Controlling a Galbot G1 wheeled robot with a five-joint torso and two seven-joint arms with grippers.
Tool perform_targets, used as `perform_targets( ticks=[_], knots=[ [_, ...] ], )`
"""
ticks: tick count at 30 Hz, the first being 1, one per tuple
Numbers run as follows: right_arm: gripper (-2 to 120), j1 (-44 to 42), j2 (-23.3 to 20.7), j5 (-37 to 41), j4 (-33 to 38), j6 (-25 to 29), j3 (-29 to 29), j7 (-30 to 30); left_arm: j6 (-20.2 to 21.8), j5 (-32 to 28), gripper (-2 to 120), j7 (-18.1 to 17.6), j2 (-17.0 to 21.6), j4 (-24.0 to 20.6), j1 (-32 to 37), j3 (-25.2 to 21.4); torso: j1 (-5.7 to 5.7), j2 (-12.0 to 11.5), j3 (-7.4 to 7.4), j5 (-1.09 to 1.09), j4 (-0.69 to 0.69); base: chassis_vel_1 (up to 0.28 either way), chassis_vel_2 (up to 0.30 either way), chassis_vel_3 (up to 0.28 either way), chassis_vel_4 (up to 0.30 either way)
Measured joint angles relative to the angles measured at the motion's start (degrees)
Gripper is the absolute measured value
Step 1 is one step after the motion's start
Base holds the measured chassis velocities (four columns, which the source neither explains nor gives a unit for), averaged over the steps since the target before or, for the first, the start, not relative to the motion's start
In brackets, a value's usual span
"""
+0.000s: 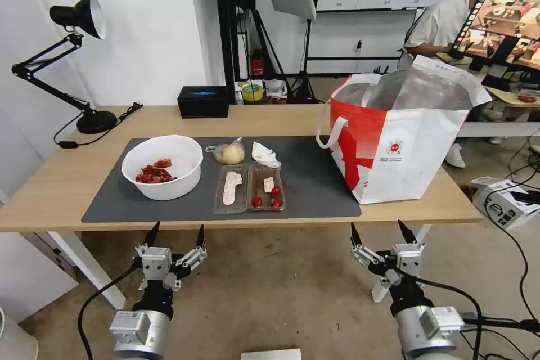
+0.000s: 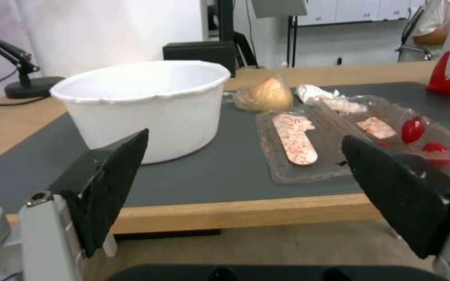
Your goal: Pick up the trash from the table and place it into the takeout bag.
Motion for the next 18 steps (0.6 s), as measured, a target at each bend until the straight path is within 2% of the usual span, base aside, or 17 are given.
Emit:
perform_targets(
  ticks=[2,4,5,9,10,13,18],
  knots=[
    [100,0.8,-1.7,1.8,0.5,-2.1,0.1,0.1,1.2,-1.1,100,0.0,-0.3,-0.5,-0.1,0.0,0.0,0.0,0.0,-0.01,-0.03,0.0,0.0,0.0,0.0],
    [100,2.5,-5.1,5.6,1.7,-6.3,0.5,0.4,5.1,-5.1,100,0.0,-1.6,-2.5,-0.2,-0.1,0.0,0.0,0.0,-0.01,-0.01,0.0,0.0,0.0,0.0],
    [100,2.5,-5.1,5.6,1.7,-6.3,0.5,0.4,5.1,-5.1,100,0.0,-1.6,-2.5,-0.2,-0.1,0.0,0.0,0.0,-0.01,-0.01,0.0,0.0,0.0,0.0],
    [100,5.8,-12.0,13.2,4.1,-15.0,1.2,1.0,14.3,-14.3,100,-0.1,-4.6,-7.1,-0.8,-0.3,0.0,0.0,0.0,0.0,-0.01,0.0,0.0,0.0,0.0],
    [100,5.8,-12.0,13.2,4.1,-15.0,1.2,1.0,14.3,-14.3,100,-0.1,-4.6,-7.1,-0.8,-0.3,0.0,0.0,0.0,0.0,-0.01,0.0,0.0,0.0,0.0],
    [100,8.5,-17.2,18.8,5.6,-21.4,1.5,1.4,16.1,-16.5,100,0.0,-5.2,-7.1,-1.5,-0.5,0.0,0.0,0.0,-0.02,-0.03,0.0,0.0,0.0,0.0],
    [100,11.6,-19.5,21.2,3.9,-23.9,0.1,1.4,16.2,-17.6,100,0.0,-5.1,-6.0,-2.4,-0.4,0.01,0.0,0.0,0.0,0.0,0.0,0.0,0.0,0.0]
  ],
)
